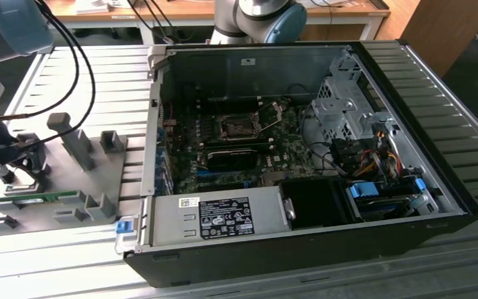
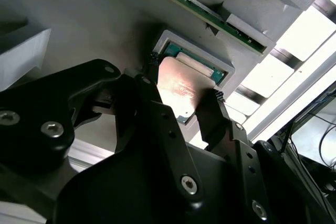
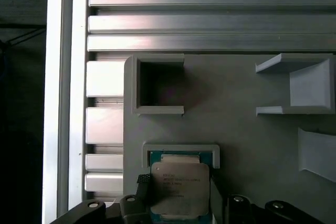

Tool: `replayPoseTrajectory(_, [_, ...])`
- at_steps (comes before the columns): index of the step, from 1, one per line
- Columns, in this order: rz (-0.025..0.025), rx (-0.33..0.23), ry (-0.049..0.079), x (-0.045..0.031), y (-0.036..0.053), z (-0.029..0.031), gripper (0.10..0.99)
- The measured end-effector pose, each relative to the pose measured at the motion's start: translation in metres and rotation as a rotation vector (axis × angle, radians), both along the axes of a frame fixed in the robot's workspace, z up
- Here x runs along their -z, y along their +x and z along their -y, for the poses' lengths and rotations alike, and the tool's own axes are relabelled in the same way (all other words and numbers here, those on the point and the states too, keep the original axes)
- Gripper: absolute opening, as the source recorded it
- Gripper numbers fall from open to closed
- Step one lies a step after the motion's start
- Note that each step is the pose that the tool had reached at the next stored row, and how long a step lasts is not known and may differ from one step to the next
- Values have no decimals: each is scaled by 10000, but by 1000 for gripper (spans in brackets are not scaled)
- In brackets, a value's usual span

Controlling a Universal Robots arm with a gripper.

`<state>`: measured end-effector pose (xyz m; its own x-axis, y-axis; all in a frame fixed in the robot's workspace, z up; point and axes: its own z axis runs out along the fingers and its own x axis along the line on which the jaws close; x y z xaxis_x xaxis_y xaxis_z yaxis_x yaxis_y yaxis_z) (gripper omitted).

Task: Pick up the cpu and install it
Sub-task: 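Pick up the cpu and move it towards the insertion slot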

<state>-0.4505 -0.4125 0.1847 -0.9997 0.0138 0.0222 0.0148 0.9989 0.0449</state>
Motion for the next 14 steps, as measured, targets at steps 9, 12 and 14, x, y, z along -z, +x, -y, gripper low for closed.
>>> replayPoseTrajectory(9, [-3,0,-2,-143,-1,0,537])
replayPoseTrajectory(12, [-2,1,-2,-191,0,0,537])
replayPoseTrajectory(14, [-2,0,-1,-229,0,0,537])
